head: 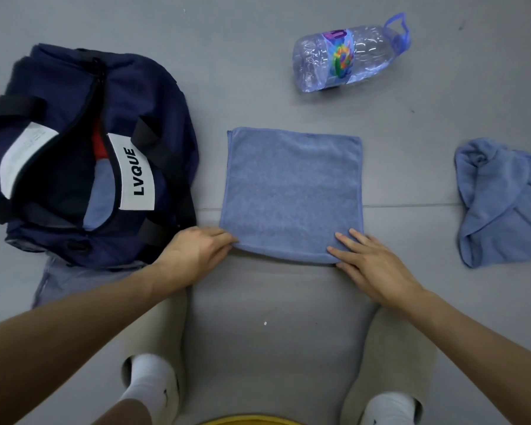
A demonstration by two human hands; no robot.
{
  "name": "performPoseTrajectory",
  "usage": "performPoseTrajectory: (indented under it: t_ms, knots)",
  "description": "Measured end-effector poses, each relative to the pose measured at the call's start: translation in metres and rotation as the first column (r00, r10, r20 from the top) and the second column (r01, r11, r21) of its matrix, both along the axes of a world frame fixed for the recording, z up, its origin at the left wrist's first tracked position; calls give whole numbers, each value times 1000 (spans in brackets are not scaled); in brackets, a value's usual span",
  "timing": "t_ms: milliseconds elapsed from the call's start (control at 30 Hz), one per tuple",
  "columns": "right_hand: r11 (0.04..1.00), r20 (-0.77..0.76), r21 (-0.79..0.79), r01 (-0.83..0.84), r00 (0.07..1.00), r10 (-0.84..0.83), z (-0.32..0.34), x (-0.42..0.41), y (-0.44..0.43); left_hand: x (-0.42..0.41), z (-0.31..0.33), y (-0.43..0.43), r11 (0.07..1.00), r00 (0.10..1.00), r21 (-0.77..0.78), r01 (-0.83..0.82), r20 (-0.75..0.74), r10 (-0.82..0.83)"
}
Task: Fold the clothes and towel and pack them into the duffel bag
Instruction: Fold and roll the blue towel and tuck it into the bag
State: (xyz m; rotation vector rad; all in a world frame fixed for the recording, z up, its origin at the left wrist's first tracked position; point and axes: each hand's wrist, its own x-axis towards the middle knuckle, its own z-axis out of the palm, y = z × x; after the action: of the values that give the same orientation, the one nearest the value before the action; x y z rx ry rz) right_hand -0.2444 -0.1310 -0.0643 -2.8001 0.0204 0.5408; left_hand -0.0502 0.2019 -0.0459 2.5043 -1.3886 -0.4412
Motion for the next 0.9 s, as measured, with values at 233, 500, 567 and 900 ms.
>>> performPoseTrajectory:
  t_ms: [233, 500, 567, 900]
  knots:
    - [966, 105, 144, 216, 967, -232, 34, 25, -11, 28, 21, -27, 980, 985, -104, -168, 18, 171]
    - [947, 210, -8, 321, 927, -312, 56, 127, -49, 106, 25, -78, 969, 947, -139, -205, 221, 232]
    - [926, 209, -22, 376, 908, -364, 50, 156, -64, 124, 27, -90, 962, 940, -113, -247, 215, 266]
    - [992, 50, -124, 2, 999, 4, -6, 169, -42, 59, -15, -114, 981, 981, 53, -187, 66, 183]
